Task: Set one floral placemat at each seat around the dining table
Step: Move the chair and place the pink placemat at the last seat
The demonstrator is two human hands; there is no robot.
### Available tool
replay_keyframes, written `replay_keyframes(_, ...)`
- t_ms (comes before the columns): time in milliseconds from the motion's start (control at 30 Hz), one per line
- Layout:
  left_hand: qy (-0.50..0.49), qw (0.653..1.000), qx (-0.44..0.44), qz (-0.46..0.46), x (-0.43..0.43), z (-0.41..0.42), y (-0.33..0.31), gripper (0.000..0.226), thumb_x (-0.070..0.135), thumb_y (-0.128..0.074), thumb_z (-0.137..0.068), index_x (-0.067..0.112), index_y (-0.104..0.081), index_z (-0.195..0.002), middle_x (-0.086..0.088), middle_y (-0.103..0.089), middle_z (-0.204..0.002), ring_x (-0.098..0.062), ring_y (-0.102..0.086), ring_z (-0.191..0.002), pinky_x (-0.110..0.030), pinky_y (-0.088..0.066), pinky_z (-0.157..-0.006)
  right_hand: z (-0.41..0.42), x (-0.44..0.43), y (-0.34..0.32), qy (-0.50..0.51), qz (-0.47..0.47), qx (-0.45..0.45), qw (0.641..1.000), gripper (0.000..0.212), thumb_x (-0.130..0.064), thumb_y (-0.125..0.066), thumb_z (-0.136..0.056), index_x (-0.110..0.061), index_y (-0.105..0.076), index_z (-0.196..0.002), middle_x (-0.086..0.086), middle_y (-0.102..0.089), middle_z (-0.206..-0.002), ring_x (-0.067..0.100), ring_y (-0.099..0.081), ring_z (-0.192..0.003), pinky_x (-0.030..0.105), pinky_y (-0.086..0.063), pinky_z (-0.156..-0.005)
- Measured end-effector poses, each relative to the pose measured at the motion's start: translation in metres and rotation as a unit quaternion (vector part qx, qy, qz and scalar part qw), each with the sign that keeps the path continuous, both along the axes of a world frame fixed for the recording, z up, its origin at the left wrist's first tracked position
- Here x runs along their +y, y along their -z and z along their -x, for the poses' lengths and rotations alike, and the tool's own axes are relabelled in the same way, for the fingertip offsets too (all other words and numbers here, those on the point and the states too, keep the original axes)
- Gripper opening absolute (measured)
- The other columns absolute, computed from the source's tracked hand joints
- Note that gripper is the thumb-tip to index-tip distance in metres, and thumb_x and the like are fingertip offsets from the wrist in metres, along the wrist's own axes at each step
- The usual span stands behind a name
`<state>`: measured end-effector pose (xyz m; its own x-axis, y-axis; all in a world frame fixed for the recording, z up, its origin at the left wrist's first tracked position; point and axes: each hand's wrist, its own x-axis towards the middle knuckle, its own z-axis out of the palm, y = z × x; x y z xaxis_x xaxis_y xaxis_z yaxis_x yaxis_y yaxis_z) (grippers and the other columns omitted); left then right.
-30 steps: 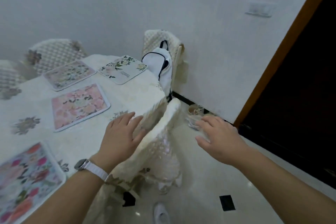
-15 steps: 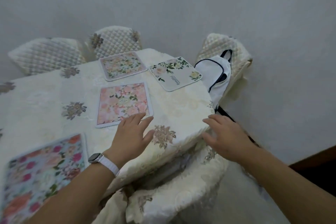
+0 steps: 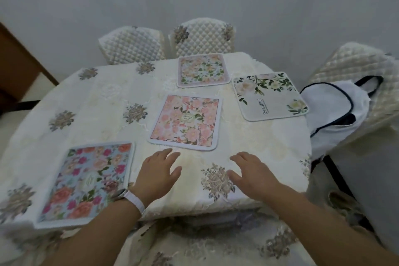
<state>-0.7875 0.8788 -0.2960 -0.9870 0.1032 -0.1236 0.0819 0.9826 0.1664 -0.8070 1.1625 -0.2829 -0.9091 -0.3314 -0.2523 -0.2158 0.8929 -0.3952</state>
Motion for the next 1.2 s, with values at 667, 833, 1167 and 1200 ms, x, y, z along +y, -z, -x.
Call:
replay_keyframes(667,-0.292,0.882,-0.078,-0.363,0.054,0.066,0.104,0.037,0.025,-0.057,-0.092,0.020,-0.055,-0.129,0.005,-0.056,-0.123,-0.015,-0.053,-0.113,-0.032,-0.042,-0.099,0.141,-0.074,0.107,0.268,0.272,-0.204,0.901,0.062,-0.027,-0.060,-0.089,-0.016,-0.033,-0.144,0.011,-0.043,-0.140,0.026,-0.053,-0.114,0.034,-0.046,-0.088)
replay_keyframes(833,-0.520,0.607,-0.033,-0.599,0.068,0.081,0.110,0.036,0.018,-0.058,-0.090,0.018,-0.049,-0.125,-0.009,-0.061,-0.107,-0.017,-0.061,-0.085,-0.032,-0.053,-0.080,0.158,-0.087,0.110,0.387,0.343,-0.265,0.814,0.060,-0.022,-0.060,-0.092,-0.010,-0.031,-0.144,0.004,-0.049,-0.106,0.021,-0.051,-0.088,0.032,-0.039,-0.075)
replay_keyframes(1167,-0.536,0.545,-0.049,-0.642,0.056,0.102,0.114,0.035,0.010,-0.055,-0.091,-0.001,-0.051,-0.124,-0.021,-0.068,-0.100,-0.021,-0.066,-0.064,-0.029,-0.054,-0.054,0.160,-0.107,0.113,0.391,0.381,-0.375,0.750,0.015,-0.001,-0.058,-0.089,-0.006,-0.055,-0.075,0.009,-0.054,-0.062,0.017,-0.053,-0.051,0.028,-0.048,-0.049)
replay_keyframes(1200,-0.538,0.544,-0.045,-0.643,0.056,0.102,0.113,0.031,0.008,-0.054,-0.091,-0.001,-0.050,-0.120,-0.023,-0.066,-0.104,-0.027,-0.069,-0.072,-0.034,-0.058,-0.058,0.155,-0.107,0.114,0.384,0.375,-0.366,0.760,0.015,-0.001,-0.058,-0.089,-0.006,-0.056,-0.075,0.009,-0.056,-0.064,0.017,-0.055,-0.054,0.029,-0.049,-0.052)
